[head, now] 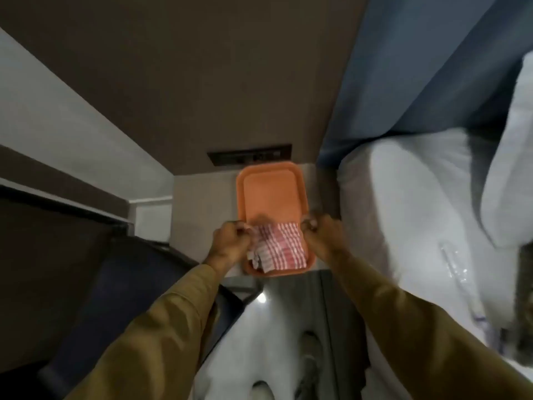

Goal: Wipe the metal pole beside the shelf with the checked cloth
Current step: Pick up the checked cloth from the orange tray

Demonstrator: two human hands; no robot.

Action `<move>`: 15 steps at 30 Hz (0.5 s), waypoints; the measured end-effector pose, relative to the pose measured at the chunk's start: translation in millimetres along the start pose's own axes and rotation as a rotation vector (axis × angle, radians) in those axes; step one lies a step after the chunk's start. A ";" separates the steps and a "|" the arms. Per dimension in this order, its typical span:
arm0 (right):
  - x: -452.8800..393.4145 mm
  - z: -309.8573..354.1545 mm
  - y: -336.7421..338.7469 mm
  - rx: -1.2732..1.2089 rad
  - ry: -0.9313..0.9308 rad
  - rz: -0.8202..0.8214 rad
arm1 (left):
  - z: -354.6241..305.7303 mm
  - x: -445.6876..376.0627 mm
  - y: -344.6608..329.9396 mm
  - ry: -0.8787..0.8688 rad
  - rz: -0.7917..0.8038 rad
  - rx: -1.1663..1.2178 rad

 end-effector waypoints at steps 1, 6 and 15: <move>-8.9 -8.3 -14.9 -0.010 -0.021 0.002 | 11.8 -15.0 -5.4 -0.004 -0.003 -0.027; -41.3 -55.4 -92.5 -0.088 -0.105 0.067 | 63.8 -59.8 -47.1 -0.011 -0.008 -0.091; -65.0 -95.3 -155.2 -0.223 -0.219 0.044 | 109.4 -89.1 -117.2 -0.071 0.233 -0.369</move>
Point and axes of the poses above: each hand's wrist, its own x-axis away from the middle knuckle, its own y-axis out of the back of the hand, z = x × y, the point moved 7 cm from there along -x, towards the middle knuckle, and after that the axes turned 1 degree about x, right-handed, at the moved point
